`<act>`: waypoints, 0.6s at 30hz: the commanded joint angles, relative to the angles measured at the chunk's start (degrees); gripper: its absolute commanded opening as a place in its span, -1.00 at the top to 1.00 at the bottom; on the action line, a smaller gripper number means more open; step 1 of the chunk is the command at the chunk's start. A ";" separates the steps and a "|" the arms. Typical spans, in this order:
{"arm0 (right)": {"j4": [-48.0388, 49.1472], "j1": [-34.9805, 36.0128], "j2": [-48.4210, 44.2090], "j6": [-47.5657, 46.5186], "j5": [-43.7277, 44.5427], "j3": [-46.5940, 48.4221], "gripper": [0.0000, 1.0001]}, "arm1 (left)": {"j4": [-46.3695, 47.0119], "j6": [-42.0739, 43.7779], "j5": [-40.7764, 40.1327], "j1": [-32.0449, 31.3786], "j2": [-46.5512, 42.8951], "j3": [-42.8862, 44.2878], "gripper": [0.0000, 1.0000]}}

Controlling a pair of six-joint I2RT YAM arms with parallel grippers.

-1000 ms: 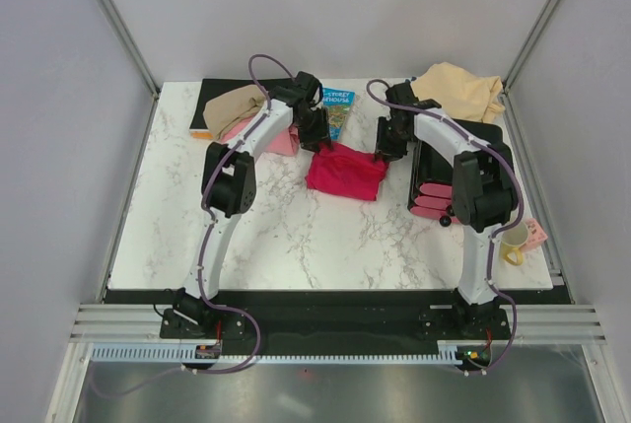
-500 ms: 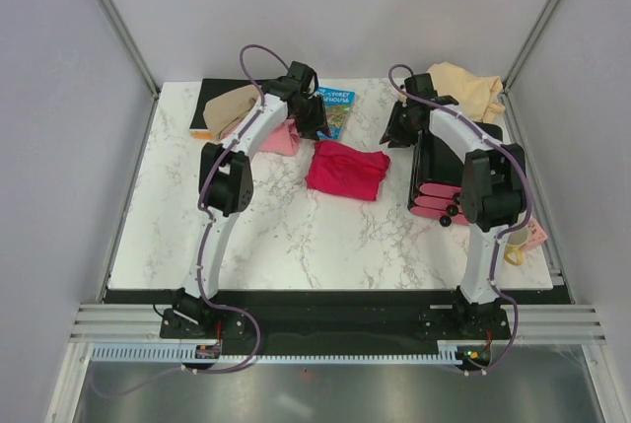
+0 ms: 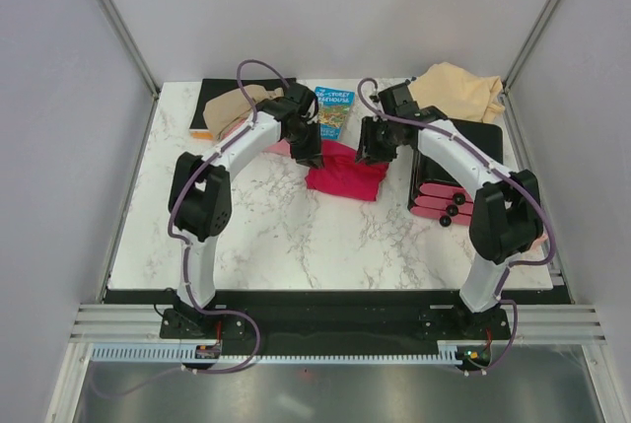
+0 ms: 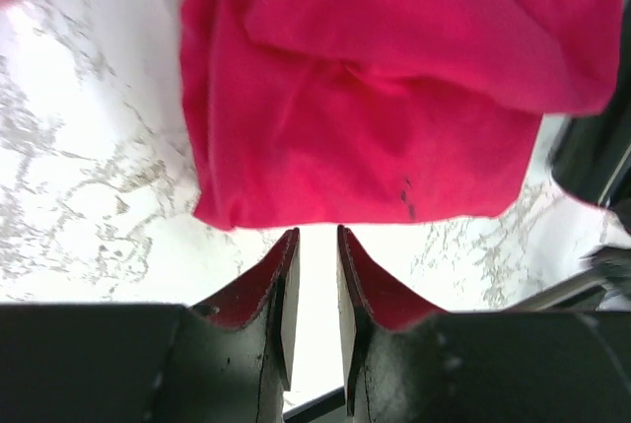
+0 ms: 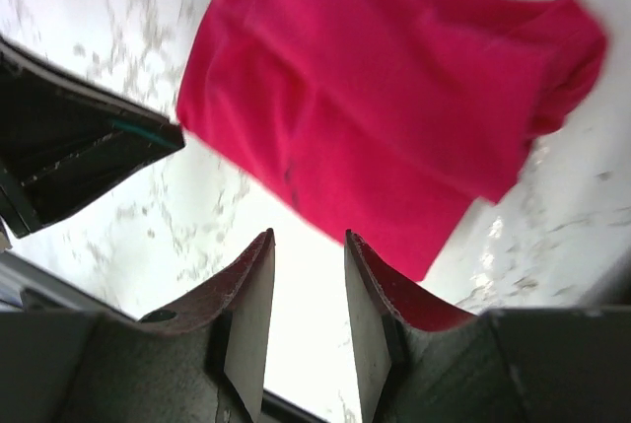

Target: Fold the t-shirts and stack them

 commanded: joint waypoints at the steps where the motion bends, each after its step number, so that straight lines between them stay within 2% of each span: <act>1: -0.90 2.77 -0.54 -1.53 -1.99 -3.84 0.17 | 3.82 4.14 2.01 -1.36 -3.66 -3.32 0.45; 7: 1.47 3.57 0.77 -1.61 -0.85 -6.92 0.19 | 5.40 3.97 1.84 -2.07 -3.22 -6.22 0.50; 18: 1.47 3.57 9.83 -3.81 3.45 -5.08 0.25 | 7.16 7.13 -1.94 -2.07 0.91 -10.27 0.64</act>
